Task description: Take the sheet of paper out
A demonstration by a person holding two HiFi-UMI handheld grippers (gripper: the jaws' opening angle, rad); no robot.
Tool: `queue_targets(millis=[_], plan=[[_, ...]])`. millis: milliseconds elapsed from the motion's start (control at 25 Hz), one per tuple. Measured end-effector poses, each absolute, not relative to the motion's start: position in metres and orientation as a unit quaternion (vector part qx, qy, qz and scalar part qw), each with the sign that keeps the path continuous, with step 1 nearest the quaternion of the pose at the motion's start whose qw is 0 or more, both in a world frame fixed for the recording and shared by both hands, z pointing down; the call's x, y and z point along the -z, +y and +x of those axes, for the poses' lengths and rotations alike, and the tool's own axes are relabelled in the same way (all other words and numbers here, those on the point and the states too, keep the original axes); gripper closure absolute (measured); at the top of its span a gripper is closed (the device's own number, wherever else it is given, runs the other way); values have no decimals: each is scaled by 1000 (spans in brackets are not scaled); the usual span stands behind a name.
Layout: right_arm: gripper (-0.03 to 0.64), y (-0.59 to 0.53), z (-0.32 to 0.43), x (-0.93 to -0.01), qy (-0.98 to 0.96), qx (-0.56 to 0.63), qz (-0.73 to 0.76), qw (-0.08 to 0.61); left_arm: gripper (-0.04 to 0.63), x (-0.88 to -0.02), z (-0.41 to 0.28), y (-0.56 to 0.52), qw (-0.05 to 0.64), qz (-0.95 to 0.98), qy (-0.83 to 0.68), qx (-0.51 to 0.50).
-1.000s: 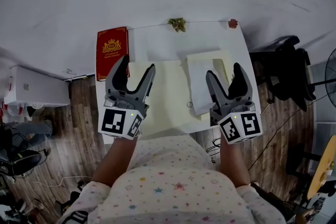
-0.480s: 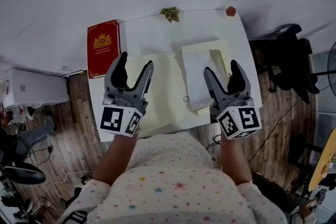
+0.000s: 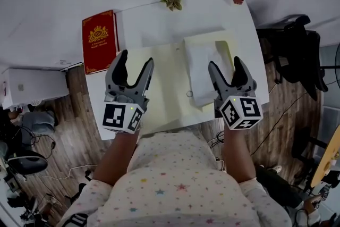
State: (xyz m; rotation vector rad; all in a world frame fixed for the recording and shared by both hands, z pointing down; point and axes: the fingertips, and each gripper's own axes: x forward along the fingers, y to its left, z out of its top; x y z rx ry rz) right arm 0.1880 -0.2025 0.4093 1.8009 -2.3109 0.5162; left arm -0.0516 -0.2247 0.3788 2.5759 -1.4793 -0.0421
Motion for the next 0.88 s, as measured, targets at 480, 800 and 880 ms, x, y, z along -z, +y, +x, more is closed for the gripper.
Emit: queue_targets(millis=[480, 800, 880], plan=[[248, -207, 199, -484, -755, -237, 597, 135, 318, -423, -35, -231, 115, 866, -487, -9], [248, -215, 211, -535, -742, -268, 588, 179, 318, -444, -25, -235, 126, 869, -478, -28], [248, -216, 215, -547, -737, -279, 588, 185, 319, -449, -25, -235, 130, 868, -478, -33]])
